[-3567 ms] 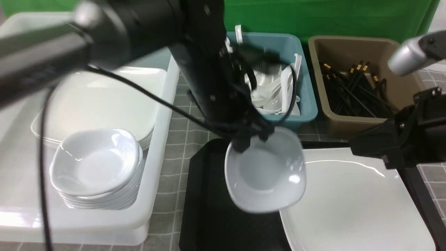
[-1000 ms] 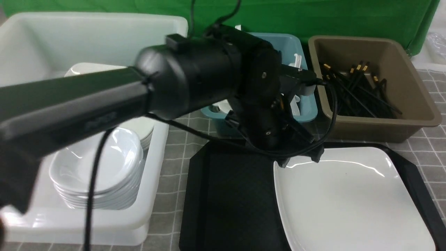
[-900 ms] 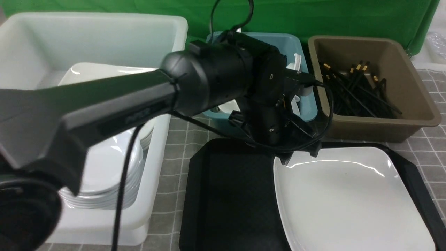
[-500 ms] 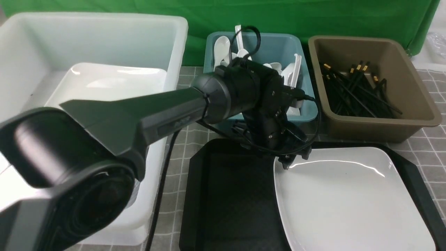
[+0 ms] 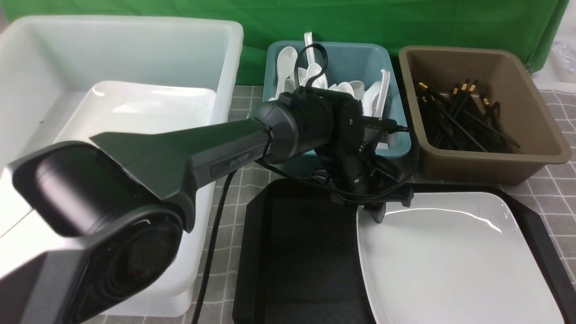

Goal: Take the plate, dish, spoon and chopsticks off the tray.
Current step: Use the left arm to grab a plate from the dinner plate, then use the left arm to put the plate into the large storage box on the left

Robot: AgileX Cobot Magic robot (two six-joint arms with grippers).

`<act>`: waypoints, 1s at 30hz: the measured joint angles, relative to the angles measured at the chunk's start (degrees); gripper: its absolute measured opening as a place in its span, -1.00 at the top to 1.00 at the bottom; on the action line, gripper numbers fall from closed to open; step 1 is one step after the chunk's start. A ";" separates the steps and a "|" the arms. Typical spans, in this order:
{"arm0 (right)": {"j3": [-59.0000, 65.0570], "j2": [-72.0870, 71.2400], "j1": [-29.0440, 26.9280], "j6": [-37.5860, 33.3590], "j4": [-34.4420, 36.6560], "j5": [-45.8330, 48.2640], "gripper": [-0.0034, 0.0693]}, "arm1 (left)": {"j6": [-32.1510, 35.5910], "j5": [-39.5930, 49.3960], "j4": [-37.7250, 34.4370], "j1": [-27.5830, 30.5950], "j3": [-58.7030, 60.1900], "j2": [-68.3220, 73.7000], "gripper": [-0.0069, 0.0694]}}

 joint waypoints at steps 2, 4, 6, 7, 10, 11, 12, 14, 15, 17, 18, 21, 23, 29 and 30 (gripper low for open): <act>0.00 0.00 0.00 -0.21 0.00 0.00 0.82 | -0.04 0.99 -0.07 0.00 0.00 -0.36 0.20; 0.00 0.00 0.00 -0.28 0.00 -0.19 0.82 | -0.04 2.28 0.06 -0.06 0.00 -1.03 0.23; 0.00 0.00 0.00 -0.35 0.00 -0.78 0.82 | 0.01 3.98 0.11 -0.06 0.00 -2.25 0.29; 0.00 0.00 0.00 -0.35 0.00 -0.92 0.82 | 0.06 4.73 0.11 -0.11 0.00 -2.90 0.33; -0.44 0.00 0.00 -0.35 0.18 -1.42 0.82 | 0.63 7.12 -0.13 -0.17 0.00 -6.70 0.50; -0.89 0.00 0.00 -0.35 0.26 -1.19 0.82 | 0.97 7.77 -0.13 -0.24 0.00 -8.21 0.55; -1.65 0.00 0.00 -0.35 0.31 -1.01 0.82 | 1.35 8.18 -0.13 -0.35 0.00 -9.77 0.59; -3.15 0.00 0.00 -0.35 0.42 -0.66 0.82 | 1.95 9.19 -0.02 -0.43 0.00 -12.29 0.67; -4.42 0.00 0.00 -0.35 0.42 -0.30 0.82 | 2.24 9.95 0.14 -0.43 0.00 -14.07 0.69; -6.17 0.00 0.00 -0.35 0.43 -0.18 0.82 | 2.99 10.93 0.87 -0.47 0.00 -16.53 0.73; -7.01 0.00 0.00 -0.35 0.48 -0.12 0.82 | 2.99 11.46 1.47 -0.47 0.00 -17.69 0.74; -8.81 0.00 0.00 -0.35 0.48 0.02 0.82 | 2.99 13.03 2.96 -0.47 0.00 -20.57 0.74; -9.26 0.00 0.00 -0.35 0.54 0.08 0.82 | 2.99 13.57 3.37 -0.47 0.05 -21.64 0.74; -11.73 0.70 0.00 -6.12 8.15 0.23 0.82 | 3.30 15.02 3.69 1.35 0.46 -29.58 0.74; -12.65 1.31 0.00 -7.29 9.79 0.29 0.82 | 2.99 15.10 3.28 2.22 0.46 -31.29 0.74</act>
